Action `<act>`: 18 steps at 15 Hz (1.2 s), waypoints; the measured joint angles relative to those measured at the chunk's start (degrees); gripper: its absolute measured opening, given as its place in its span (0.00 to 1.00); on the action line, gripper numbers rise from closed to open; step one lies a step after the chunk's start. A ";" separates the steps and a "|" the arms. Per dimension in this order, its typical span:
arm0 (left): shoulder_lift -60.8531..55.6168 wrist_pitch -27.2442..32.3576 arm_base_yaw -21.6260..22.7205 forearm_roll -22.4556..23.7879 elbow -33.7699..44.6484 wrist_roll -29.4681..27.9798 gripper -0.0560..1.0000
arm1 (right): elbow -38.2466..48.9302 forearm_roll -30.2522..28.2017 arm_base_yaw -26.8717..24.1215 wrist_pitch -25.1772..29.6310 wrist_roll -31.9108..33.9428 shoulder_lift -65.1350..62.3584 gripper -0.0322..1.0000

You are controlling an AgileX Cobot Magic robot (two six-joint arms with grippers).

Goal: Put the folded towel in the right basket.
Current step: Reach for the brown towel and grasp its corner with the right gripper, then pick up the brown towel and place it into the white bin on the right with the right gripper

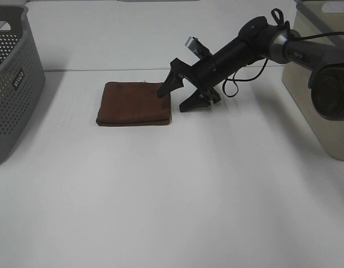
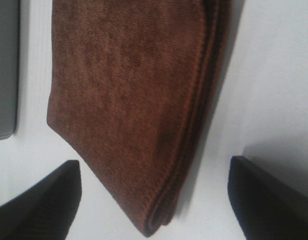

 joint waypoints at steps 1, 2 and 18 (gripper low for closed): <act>0.00 0.00 0.00 0.00 0.00 0.00 0.97 | -0.11 0.40 0.86 -0.74 0.00 0.11 0.78; 0.00 0.00 0.00 0.00 0.00 0.00 0.97 | -0.11 0.69 1.66 -1.72 0.00 0.34 0.77; 0.00 0.00 0.00 0.00 0.00 0.00 0.97 | -0.40 3.95 3.44 -4.58 -4.30 -2.69 0.07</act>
